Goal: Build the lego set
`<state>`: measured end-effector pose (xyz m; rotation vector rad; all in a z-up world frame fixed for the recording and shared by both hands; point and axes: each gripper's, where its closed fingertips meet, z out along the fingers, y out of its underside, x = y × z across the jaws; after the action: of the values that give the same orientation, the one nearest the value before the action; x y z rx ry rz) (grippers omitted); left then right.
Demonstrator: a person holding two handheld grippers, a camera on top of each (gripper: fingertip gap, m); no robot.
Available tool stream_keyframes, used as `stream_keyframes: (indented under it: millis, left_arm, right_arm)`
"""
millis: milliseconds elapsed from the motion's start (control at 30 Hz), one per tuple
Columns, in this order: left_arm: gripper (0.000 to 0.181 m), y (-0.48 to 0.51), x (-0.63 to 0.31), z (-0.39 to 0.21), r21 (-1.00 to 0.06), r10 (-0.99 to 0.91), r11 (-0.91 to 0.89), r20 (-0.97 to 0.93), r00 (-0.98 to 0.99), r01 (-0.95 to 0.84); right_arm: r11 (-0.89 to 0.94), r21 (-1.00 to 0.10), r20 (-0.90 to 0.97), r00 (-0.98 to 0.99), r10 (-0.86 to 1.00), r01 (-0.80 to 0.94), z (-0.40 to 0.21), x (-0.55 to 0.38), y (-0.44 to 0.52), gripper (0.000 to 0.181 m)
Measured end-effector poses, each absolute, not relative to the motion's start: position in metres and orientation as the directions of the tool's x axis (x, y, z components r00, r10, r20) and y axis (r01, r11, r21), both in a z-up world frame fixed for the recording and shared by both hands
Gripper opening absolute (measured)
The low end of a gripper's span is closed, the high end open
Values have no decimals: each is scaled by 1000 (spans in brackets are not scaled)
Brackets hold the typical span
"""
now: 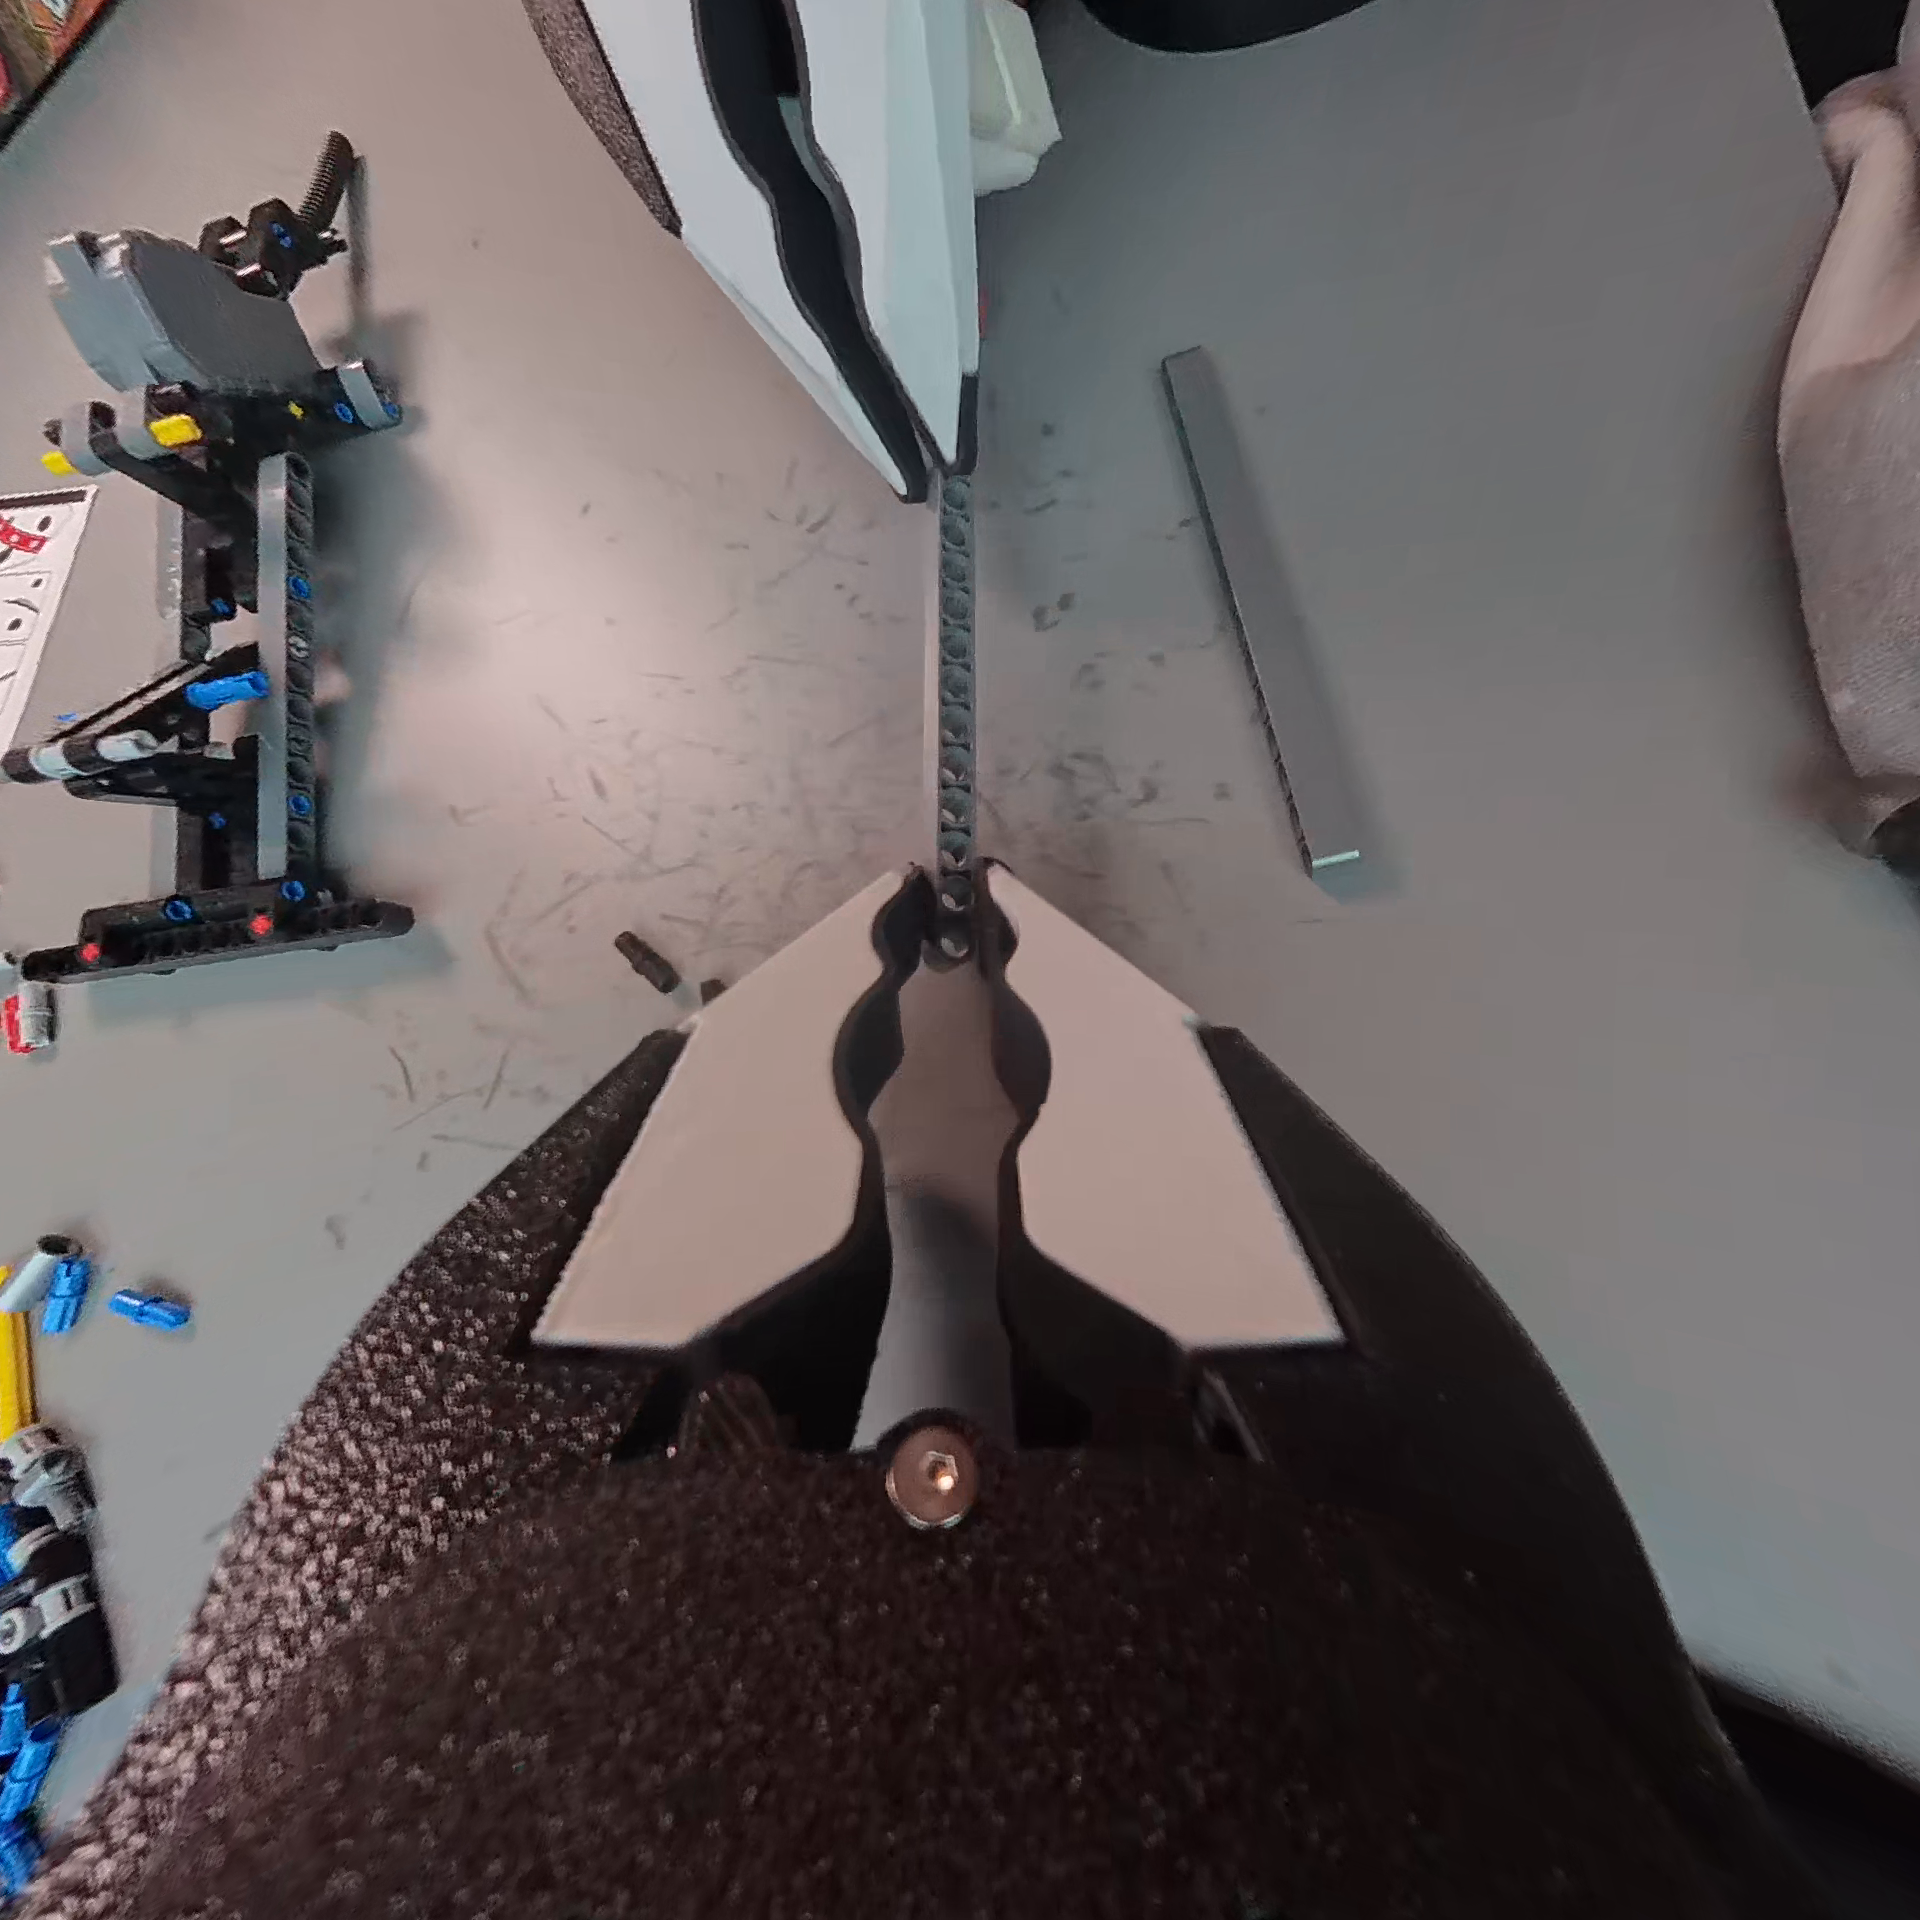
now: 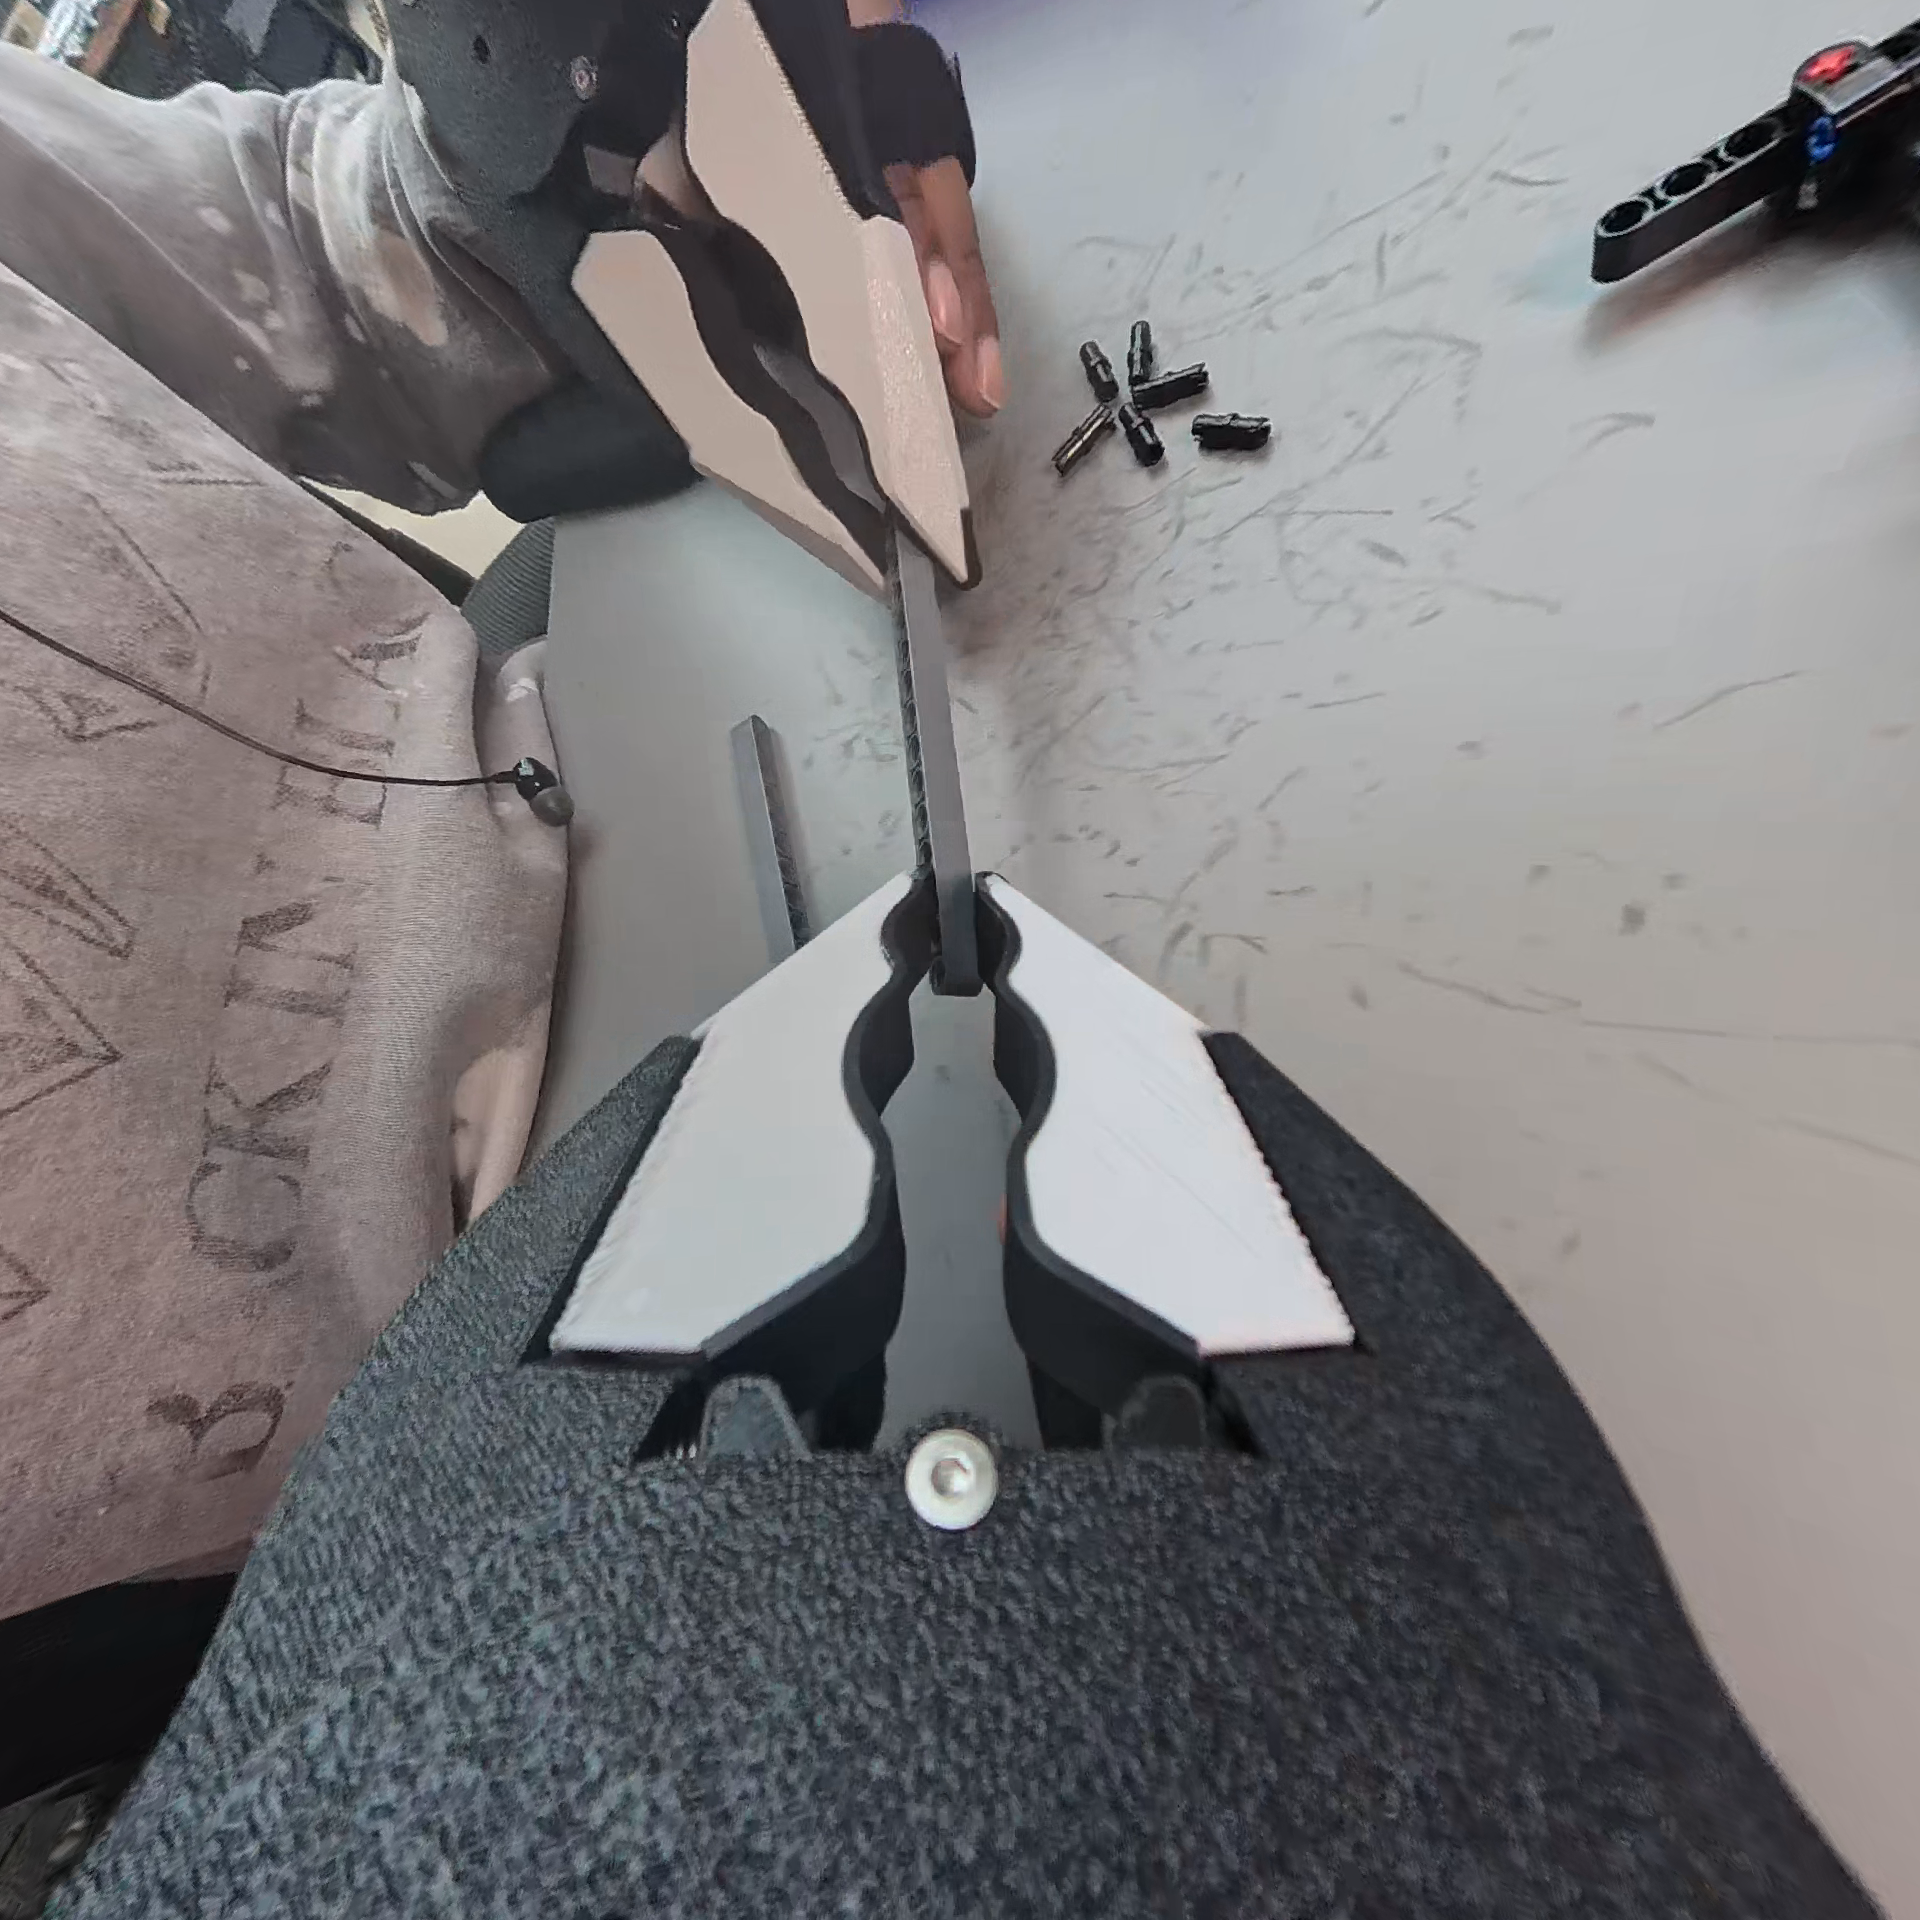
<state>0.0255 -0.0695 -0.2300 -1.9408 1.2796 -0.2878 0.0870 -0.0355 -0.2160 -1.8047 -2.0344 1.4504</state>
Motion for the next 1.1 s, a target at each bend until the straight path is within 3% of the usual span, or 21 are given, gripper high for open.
stream_keyframes:
  millis: [67,200,300,367,567,667,767,900,967,1033,1100]
  left_arm:
    - [11,-71,28,-230,-713,-858,-234,-169,486,-661]
    - [11,-72,32,-229,-727,-833,-384,7,553,-570]
    - [11,-73,35,-226,-734,-818,-447,104,565,-512]
    - [11,-74,37,-226,-731,-820,-451,113,561,-512]
    - [30,-71,36,-220,-756,-834,-380,31,551,-533]
    - [23,-85,49,-200,-808,-890,-273,5,456,-523]
    - [23,-112,65,-198,-801,-945,-211,21,327,-560]
    - [26,-128,73,-221,-716,-960,-217,35,276,-664]
    - [18,-126,72,-234,-665,-957,-230,23,288,-710]
    - [10,-122,71,-236,-663,-947,-267,47,317,-699]
    - [10,-117,69,-235,-669,-923,-353,135,361,-654]
  right_arm:
    - [-54,-681,-407,-317,856,730,-218,86,-28,12]
    - [291,-759,-41,-489,871,582,-209,91,-31,42]
    - [409,-732,106,-502,858,545,-211,84,-34,33]
    - [470,-683,171,-502,847,559,-220,83,-29,8]
    - [437,-608,56,-513,856,663,-235,101,-21,7]
    - [431,-586,41,-506,862,686,-236,100,-16,7]
    - [432,-597,82,-485,871,676,-232,96,-10,34]
    - [455,-664,100,-532,841,594,-206,108,-27,28]
    - [504,-645,98,-593,800,574,-208,117,-45,27]
    - [538,-602,49,-645,763,591,-223,124,-64,35]
    - [525,-636,21,-668,744,565,-225,119,-79,26]
